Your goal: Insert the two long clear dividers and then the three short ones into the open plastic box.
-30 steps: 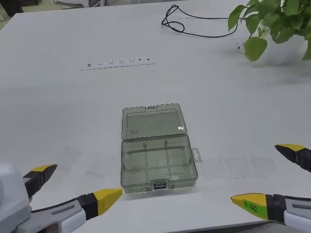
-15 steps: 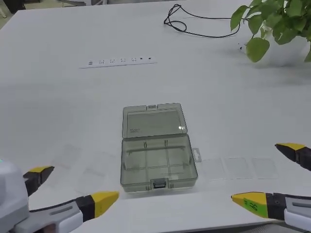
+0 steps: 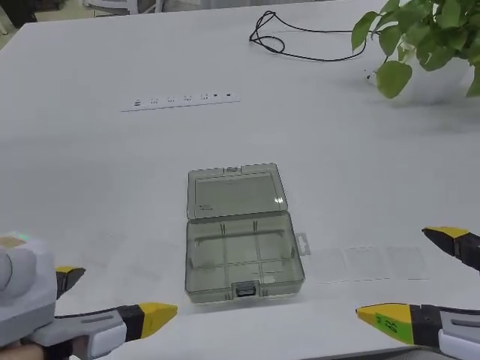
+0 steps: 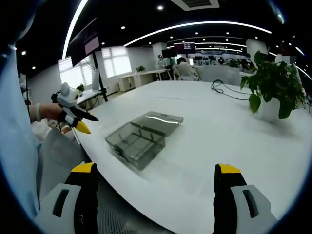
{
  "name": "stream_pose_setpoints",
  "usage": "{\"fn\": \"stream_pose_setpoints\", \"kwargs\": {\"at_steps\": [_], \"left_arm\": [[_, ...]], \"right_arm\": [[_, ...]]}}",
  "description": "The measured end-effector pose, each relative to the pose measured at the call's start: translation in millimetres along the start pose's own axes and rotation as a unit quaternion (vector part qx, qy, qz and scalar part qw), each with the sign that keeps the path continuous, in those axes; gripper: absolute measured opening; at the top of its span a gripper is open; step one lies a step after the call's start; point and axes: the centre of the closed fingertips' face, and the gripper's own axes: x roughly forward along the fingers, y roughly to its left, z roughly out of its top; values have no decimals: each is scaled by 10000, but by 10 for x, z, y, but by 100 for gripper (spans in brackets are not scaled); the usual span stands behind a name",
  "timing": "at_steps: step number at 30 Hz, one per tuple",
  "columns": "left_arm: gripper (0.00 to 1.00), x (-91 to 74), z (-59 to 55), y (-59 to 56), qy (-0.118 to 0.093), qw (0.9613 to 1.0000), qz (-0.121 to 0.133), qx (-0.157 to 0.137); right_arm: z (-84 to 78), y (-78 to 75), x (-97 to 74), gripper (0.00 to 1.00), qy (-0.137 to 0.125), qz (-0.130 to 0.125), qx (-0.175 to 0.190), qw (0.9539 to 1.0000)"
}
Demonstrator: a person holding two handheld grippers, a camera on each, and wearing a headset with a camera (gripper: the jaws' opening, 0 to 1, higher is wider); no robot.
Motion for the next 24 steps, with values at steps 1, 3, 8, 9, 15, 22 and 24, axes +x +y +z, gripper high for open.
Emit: {"fn": "stream_pose_setpoints", "kwargs": {"at_steps": [1,3,8,9,15,22,24], "left_arm": [[97,15,-23,20,93,10000,12,-31],[95,43,-34,56,145,9999,34,5],[88,93,-1,77,40,9999,-56,-90],[86,97,3,76,31,9999,-71,-100],[79,200,-40,133,296,9995,7,123],[64,331,-96,187,538,9982,0,252],[61,364,-102,210,588,9980,26,250]], "right_arm": [[-1,-1,0,100,8,-4,-3,10000],[7,-6,0,100,-14,-6,27,10000],[6,-20,-8,100,5,-18,32,10000],[13,-21,-8,100,-5,-19,39,10000],[27,-40,-8,100,-25,-45,58,10000],[23,-56,-12,100,-33,-67,80,9999],[19,-56,-15,100,-27,-69,85,9999]]}}
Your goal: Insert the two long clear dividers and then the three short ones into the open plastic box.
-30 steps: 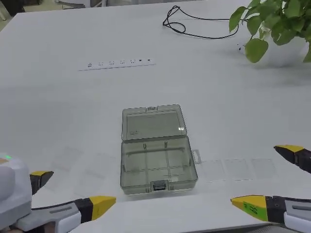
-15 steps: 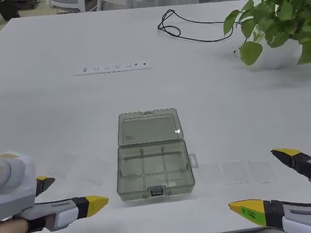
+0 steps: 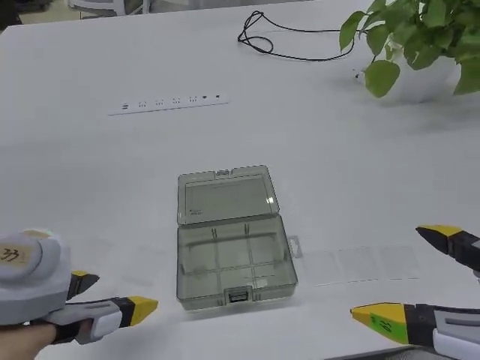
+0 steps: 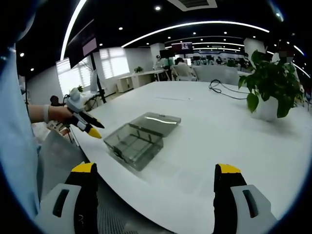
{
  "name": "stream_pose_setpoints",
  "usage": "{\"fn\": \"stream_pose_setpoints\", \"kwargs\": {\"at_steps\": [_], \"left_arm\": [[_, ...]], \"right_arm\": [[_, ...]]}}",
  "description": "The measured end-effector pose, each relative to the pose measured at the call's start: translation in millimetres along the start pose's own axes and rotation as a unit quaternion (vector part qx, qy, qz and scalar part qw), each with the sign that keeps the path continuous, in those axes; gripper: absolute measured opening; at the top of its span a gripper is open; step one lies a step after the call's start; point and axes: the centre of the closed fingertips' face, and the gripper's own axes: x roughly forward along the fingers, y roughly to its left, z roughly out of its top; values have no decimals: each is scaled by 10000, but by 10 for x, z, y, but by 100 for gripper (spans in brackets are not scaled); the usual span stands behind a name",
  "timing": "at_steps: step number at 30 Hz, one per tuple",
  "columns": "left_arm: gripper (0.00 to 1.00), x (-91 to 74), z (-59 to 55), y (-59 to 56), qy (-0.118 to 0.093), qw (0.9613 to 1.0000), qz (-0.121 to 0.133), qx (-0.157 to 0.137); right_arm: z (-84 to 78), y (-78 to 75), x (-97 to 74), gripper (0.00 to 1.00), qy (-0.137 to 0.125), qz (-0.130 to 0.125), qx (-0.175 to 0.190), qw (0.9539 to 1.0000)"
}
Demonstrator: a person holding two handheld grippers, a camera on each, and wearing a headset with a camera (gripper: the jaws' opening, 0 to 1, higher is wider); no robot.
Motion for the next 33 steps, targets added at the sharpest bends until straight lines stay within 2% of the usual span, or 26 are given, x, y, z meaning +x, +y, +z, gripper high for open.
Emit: {"fn": "stream_pose_setpoints", "kwargs": {"at_steps": [4,6,8,12,19,24,27,29,33], "left_arm": [[53,60,-33,52,94,10000,28,-7],[52,80,-63,50,170,9998,31,-56],[51,97,-109,93,276,9995,156,45],[48,132,-177,99,432,9990,139,34],[42,151,-175,115,461,9987,212,60],[45,175,-174,128,563,9973,370,288],[42,187,-176,115,601,9965,423,409],[40,193,-180,148,638,9950,556,522],[39,190,-181,154,667,9946,624,495]], "right_arm": [[-23,3,-9,100,32,-10,-24,10000],[-31,12,-11,100,27,-1,-7,10000],[-37,14,-16,100,25,-19,-5,10000],[-46,19,-24,100,19,-31,19,10000],[-46,28,-28,100,11,-29,32,10000],[-43,41,-15,100,8,-12,34,10000],[-34,48,-9,100,-9,0,41,10000],[-34,51,-7,100,-11,4,35,10000],[-37,54,-5,100,-7,13,33,10000]]}}
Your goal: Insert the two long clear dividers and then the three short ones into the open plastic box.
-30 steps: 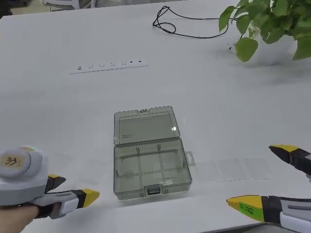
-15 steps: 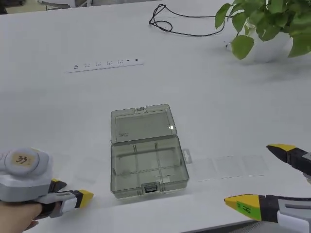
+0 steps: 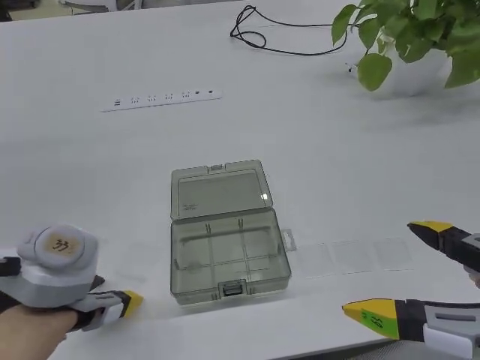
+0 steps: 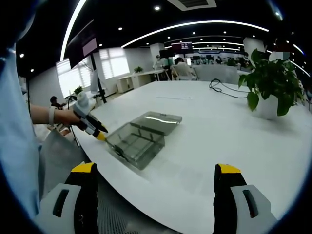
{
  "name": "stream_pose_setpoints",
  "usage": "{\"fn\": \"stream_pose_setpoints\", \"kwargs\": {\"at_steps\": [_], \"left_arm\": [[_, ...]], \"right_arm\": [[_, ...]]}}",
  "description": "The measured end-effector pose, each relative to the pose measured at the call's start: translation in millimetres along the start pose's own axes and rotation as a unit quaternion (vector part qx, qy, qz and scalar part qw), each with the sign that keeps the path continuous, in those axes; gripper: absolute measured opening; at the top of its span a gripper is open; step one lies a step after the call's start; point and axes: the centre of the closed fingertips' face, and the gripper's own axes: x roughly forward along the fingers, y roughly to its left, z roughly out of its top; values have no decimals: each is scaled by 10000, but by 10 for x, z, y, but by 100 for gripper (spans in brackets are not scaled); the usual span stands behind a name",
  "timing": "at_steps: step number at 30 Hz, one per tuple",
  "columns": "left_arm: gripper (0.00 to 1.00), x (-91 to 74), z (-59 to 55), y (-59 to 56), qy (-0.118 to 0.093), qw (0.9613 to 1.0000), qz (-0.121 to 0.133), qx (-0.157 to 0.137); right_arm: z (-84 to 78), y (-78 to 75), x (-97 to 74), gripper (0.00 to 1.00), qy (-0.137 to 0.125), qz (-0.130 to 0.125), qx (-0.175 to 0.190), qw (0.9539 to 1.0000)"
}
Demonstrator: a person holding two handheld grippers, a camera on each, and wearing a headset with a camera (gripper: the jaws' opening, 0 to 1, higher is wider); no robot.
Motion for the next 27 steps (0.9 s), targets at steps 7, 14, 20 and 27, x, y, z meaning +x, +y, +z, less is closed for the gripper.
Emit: {"fn": "stream_pose_setpoints", "kwargs": {"at_steps": [7,14,20,27], "left_arm": [[33,-11,-8,-21,36,9999,57,-74],[32,-16,-21,-13,66,9999,71,-142],[31,-25,-24,-17,22,9997,15,-239],[30,-18,-19,-28,14,9995,-10,-307]], "right_arm": [[6,5,11,100,-25,17,-1,10000],[16,38,35,100,-52,67,-9,10000],[30,35,37,100,-75,79,-15,9999],[29,32,34,100,-69,87,-17,9999]]}}
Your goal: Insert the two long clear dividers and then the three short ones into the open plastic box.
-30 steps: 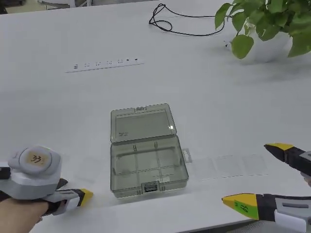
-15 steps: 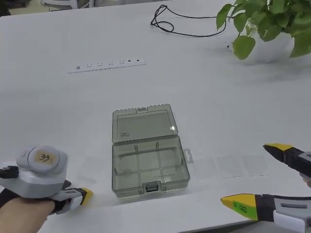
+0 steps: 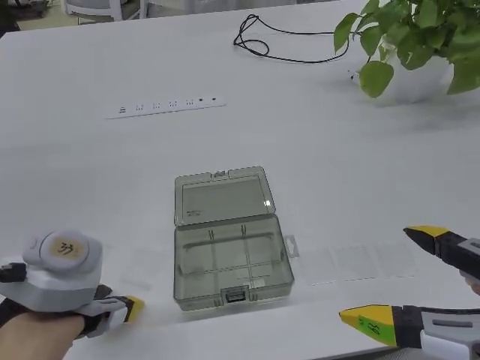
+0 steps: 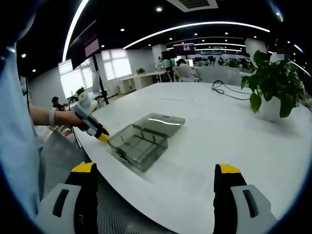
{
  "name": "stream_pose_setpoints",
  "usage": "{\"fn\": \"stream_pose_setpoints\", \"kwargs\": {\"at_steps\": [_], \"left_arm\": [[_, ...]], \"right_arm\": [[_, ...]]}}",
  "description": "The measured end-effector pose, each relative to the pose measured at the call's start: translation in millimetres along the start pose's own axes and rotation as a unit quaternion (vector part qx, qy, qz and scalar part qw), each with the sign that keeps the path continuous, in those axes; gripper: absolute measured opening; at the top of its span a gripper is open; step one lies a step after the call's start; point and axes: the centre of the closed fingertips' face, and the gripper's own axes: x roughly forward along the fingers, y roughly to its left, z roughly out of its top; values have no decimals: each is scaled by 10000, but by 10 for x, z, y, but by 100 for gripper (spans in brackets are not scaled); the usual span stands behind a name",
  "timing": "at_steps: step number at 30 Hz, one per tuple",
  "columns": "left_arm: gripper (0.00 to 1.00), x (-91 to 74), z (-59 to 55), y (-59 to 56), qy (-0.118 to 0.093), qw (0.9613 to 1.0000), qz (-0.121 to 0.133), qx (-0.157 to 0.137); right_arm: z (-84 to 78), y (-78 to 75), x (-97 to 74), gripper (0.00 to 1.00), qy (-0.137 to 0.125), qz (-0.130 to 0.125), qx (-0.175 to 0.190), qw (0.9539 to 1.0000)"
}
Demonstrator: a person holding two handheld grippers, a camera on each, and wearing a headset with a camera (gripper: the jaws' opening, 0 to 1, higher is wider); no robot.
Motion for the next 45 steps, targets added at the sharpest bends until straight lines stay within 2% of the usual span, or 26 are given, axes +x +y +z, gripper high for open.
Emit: {"fn": "stream_pose_setpoints", "kwargs": {"at_steps": [14,18,22,23,26,30,32,33,35,37,40,42,45], "left_arm": [[30,-35,72,-2,-199,9994,-94,-268],[30,-68,104,16,-324,9987,-122,-385],[30,-110,144,44,-438,9982,-104,-405],[30,-125,161,57,-476,9980,-102,-414],[30,-171,211,90,-562,9977,-85,-373],[30,-255,314,120,-760,9963,-64,-390],[30,-299,378,107,-883,9952,-82,-405],[30,-323,418,86,-956,9945,-119,-412],[30,-350,477,49,-1049,9933,-177,-446],[30,-361,510,27,-1088,9930,-188,-426],[30,-404,617,-37,-1236,9911,-268,-416],[30,-432,672,-68,-1310,9901,-298,-408],[30,-502,791,-152,-1491,9875,-367,-357]], "right_arm": [[47,-6,21,100,-113,-22,44,9999],[72,-4,33,100,-164,-39,55,9998],[123,12,50,100,-280,-6,82,9996],[179,22,61,100,-430,15,132,9990],[256,41,70,100,-540,52,220,9983],[376,58,99,100,-730,79,294,9969],[488,97,119,97,-953,179,343,9947],[550,124,131,95,-1069,238,357,9933],[627,163,165,91,-1141,289,401,9922],[673,184,193,91,-1186,319,409,9916],[784,237,262,90,-1318,426,463,9893],[819,270,290,86,-1322,511,596,9881],[902,339,329,81,-1439,682,886,9833]]}}
